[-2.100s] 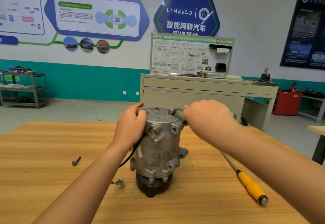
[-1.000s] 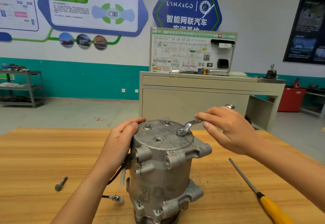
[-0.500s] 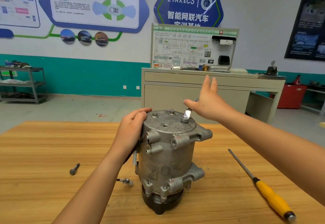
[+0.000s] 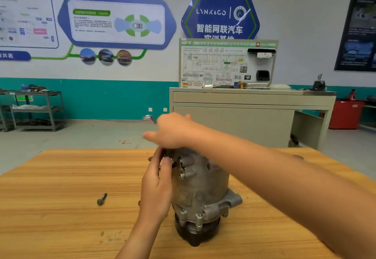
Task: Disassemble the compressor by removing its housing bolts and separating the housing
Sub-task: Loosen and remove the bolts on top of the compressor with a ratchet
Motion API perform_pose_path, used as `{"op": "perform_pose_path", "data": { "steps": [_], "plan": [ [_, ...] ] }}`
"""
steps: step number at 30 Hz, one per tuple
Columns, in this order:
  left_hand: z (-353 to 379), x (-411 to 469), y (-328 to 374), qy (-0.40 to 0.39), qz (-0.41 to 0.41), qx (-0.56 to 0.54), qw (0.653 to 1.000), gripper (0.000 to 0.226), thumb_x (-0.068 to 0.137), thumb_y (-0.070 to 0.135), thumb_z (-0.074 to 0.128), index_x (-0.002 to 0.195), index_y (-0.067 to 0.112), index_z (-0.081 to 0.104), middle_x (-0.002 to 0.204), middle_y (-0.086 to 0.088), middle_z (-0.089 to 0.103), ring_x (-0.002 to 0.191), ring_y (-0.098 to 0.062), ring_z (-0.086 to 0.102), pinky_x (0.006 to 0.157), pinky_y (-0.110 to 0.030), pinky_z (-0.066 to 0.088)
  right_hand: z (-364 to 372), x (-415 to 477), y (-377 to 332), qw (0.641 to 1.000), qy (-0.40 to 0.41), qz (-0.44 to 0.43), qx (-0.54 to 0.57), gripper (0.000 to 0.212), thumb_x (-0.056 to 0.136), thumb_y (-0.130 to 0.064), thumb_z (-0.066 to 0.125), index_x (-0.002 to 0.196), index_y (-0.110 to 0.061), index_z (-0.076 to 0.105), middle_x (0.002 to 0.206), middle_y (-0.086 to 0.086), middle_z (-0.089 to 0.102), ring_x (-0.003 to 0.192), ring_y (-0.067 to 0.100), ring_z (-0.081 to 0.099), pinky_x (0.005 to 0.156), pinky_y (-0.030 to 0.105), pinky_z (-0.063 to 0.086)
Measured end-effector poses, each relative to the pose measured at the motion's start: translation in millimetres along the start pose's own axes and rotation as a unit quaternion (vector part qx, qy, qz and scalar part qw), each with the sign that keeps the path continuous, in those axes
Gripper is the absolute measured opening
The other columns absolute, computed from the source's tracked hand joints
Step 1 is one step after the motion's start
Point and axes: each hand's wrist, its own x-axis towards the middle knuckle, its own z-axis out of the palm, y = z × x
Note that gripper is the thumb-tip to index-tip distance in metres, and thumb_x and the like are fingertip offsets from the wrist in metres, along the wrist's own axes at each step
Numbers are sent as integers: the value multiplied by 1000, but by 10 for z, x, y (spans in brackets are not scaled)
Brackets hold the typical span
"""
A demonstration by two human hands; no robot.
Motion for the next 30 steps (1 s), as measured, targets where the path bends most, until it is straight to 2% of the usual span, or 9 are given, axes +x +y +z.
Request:
{"op": "perform_pose_path", "data": {
  "steps": [3,5,7,9,14,17,21,26,30],
  "plan": [
    [3,-7,-49,15,27,31,999,16,93,15,45,91,16,60,79,13,64,82,-2,58,67,-10,42,210,-300,-210,995,84,-27,42,65,91,-57,34,132,-6,42,128,10,52,128,25,35,109,56,2],
    [31,16,-97,11,45,47,998,24,92,11,49,112,-1,54,99,-8,64,101,-20,60,83,-27,47,313,-619,-232,980,155,-60,110,74,90,-60,34,145,-14,19,143,3,39,135,16,24,109,51,-11],
    [49,48,-41,5,30,22,999,45,89,23,56,128,3,46,114,-16,60,110,-29,57,92,-46,46,369,-930,-190,940,261,-96,199,68,84,-63,40,139,-23,36,128,-4,54,126,8,39,112,51,-6],
    [62,118,3,-4,19,-14,1000,35,90,30,59,124,24,49,112,1,61,108,-15,58,92,-42,48,424,-1209,-79,862,382,-87,323,48,77,-64,48,108,-30,63,105,-14,65,110,2,53,110,51,16],
    [42,287,-15,7,38,6,999,19,94,21,51,94,40,55,93,14,61,86,4,58,70,-13,46,395,-1573,458,575,525,91,621,42,76,-63,50,65,-28,70,79,-4,72,87,10,67,74,16,49],
    [78,285,-36,22,31,-20,999,20,95,18,51,93,38,56,91,10,62,78,7,57,65,-11,47,280,-1496,898,514,543,179,639,31,88,-41,43,75,-23,64,76,-2,72,78,11,69,67,17,48],
    [127,265,-48,37,27,-49,998,20,96,18,49,94,37,56,91,11,61,78,8,57,65,-11,47,295,-979,1454,564,471,310,604,8,96,-27,46,97,-21,51,87,0,70,67,6,65,59,20,42],
    [129,275,-55,34,29,-50,998,21,96,18,49,94,38,54,93,12,60,79,8,56,68,-13,48,318,-189,1584,727,253,367,523,47,87,-31,60,121,-3,45,101,7,61,88,22,64,52,26,31],
    [117,276,-41,24,32,-48,998,21,96,17,49,94,38,54,94,12,60,79,10,56,66,-10,46,62,174,1262,905,26,280,318,37,87,-32,63,106,-3,52,104,10,65,59,10,56,45,20,32]
  ]
}}
